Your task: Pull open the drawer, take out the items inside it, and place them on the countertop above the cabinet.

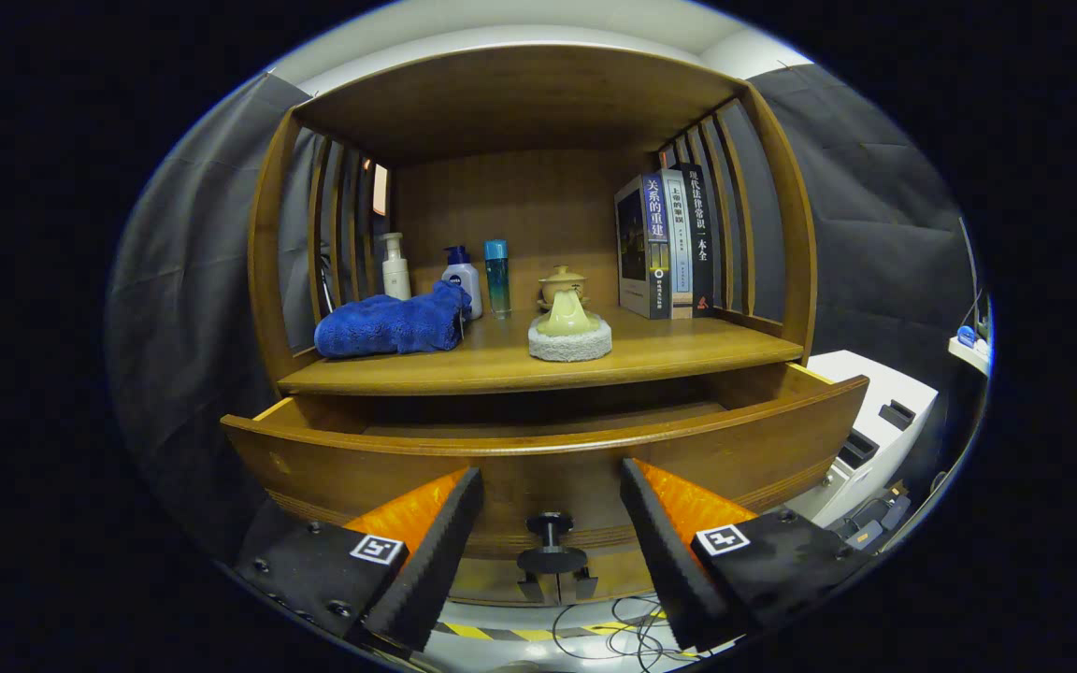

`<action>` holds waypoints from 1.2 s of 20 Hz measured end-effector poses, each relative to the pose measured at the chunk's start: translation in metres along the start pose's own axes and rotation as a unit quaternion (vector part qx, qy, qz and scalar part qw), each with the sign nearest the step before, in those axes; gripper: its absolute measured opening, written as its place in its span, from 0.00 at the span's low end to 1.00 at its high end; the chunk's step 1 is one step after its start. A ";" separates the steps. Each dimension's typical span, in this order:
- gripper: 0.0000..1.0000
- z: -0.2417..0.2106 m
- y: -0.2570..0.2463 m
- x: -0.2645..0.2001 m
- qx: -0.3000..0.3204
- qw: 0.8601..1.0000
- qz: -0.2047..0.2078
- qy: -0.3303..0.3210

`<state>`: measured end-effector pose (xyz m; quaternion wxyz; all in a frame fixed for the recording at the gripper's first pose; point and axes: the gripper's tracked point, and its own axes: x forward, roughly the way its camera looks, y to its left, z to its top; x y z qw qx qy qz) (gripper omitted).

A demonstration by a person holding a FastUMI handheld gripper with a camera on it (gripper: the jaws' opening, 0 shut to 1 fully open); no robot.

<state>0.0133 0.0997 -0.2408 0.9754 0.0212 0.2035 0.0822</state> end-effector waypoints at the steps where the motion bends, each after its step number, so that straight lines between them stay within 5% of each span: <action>1: 0.98 0.000 0.000 0.004 -0.002 1.000 0.000 0.001; 24: 0.98 0.012 0.000 0.075 0.010 1.000 0.006 0.011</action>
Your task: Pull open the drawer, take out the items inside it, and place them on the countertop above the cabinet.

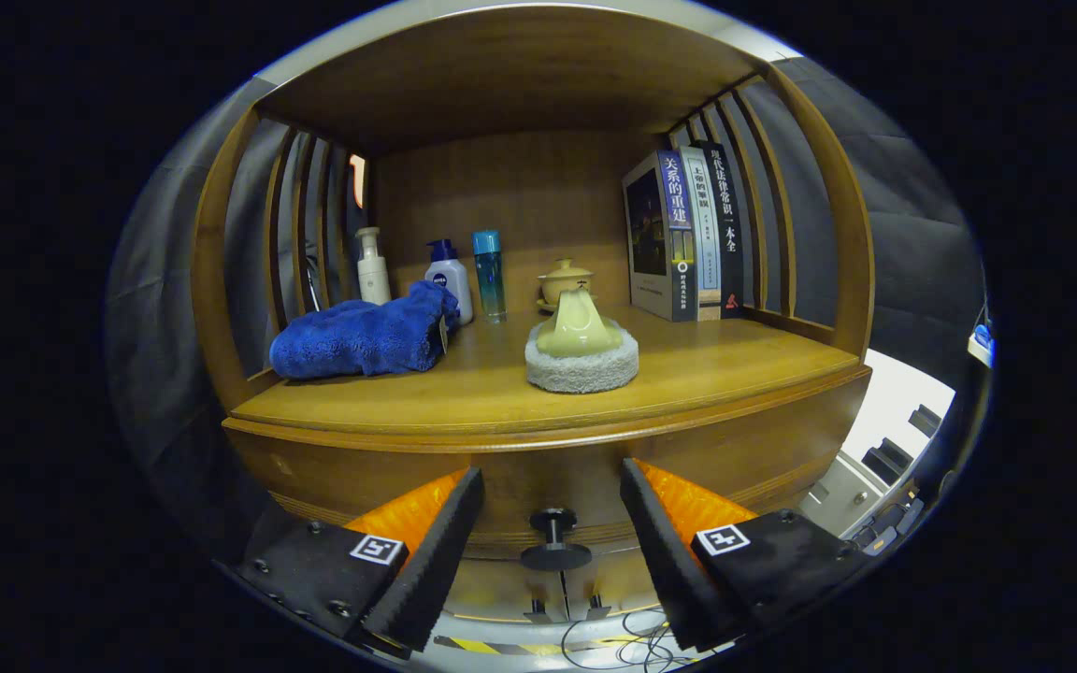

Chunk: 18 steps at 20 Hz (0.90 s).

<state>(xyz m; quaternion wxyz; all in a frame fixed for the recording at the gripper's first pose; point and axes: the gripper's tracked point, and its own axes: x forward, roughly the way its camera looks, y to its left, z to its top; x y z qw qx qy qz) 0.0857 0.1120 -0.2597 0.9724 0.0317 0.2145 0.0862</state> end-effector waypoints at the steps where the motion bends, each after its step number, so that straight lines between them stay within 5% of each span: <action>1: 0.98 0.001 -0.001 -0.001 -0.002 1.000 0.001 0.001; 8: 1.00 0.003 -0.007 -0.005 -0.005 1.000 -0.015 0.008; 13: 1.00 0.044 -0.011 -0.038 0.035 0.999 -0.024 -0.023; 18: 0.98 0.107 -0.032 -0.092 0.012 0.997 -0.041 -0.059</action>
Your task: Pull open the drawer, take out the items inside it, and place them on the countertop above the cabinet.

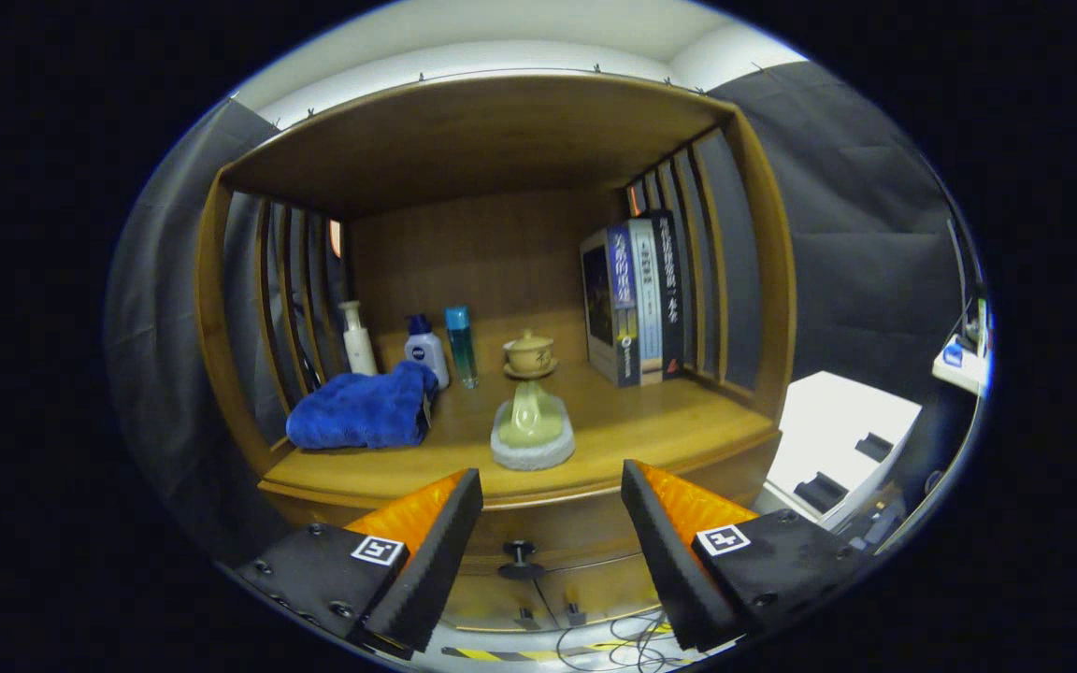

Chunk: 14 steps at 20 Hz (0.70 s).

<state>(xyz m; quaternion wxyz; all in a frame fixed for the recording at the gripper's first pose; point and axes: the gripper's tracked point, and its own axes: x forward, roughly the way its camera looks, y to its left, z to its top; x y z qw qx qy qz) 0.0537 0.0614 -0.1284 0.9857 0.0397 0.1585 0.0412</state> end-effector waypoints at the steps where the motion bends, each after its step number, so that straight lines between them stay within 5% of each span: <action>1: 0.98 0.015 -0.003 -0.008 -0.005 1.000 -0.002 -0.010; 7: 0.98 0.083 -0.009 -0.060 -0.005 0.998 -0.005 -0.064; 14: 0.98 0.112 0.004 -0.084 -0.007 0.996 0.006 -0.089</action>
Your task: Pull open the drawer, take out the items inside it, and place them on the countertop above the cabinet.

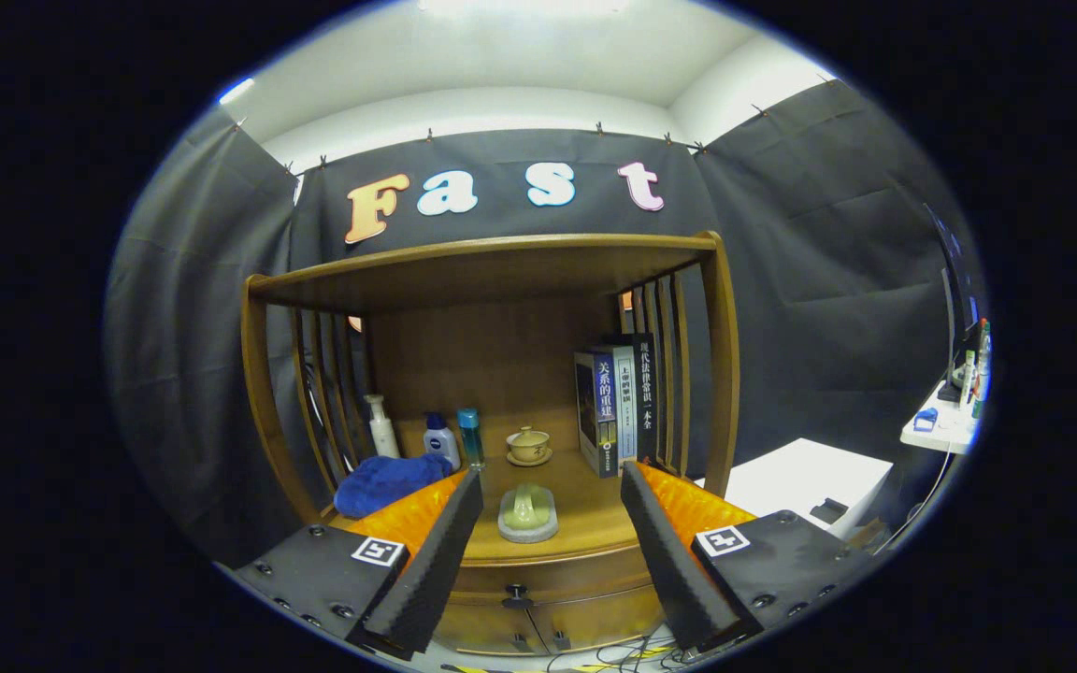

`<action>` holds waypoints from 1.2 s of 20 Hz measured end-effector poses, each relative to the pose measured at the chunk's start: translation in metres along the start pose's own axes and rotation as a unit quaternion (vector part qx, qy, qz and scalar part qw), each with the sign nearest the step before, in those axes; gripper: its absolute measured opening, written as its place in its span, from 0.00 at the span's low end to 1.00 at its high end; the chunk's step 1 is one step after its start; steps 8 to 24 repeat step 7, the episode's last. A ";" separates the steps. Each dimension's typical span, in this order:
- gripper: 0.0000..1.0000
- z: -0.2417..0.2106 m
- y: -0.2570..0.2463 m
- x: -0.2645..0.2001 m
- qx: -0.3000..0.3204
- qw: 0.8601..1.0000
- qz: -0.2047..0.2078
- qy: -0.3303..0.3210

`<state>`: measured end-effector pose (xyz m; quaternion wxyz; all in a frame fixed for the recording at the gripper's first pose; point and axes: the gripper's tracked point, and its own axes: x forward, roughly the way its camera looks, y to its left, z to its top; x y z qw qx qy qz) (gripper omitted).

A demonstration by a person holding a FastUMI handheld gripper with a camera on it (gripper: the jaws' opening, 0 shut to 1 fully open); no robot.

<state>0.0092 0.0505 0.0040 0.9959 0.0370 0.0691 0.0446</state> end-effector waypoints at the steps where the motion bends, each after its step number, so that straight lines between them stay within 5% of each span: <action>1: 0.98 -0.001 -0.001 -0.001 -0.005 1.000 -0.004 0.003; 24: 0.98 -0.002 0.007 -0.001 -0.013 1.000 0.005 0.003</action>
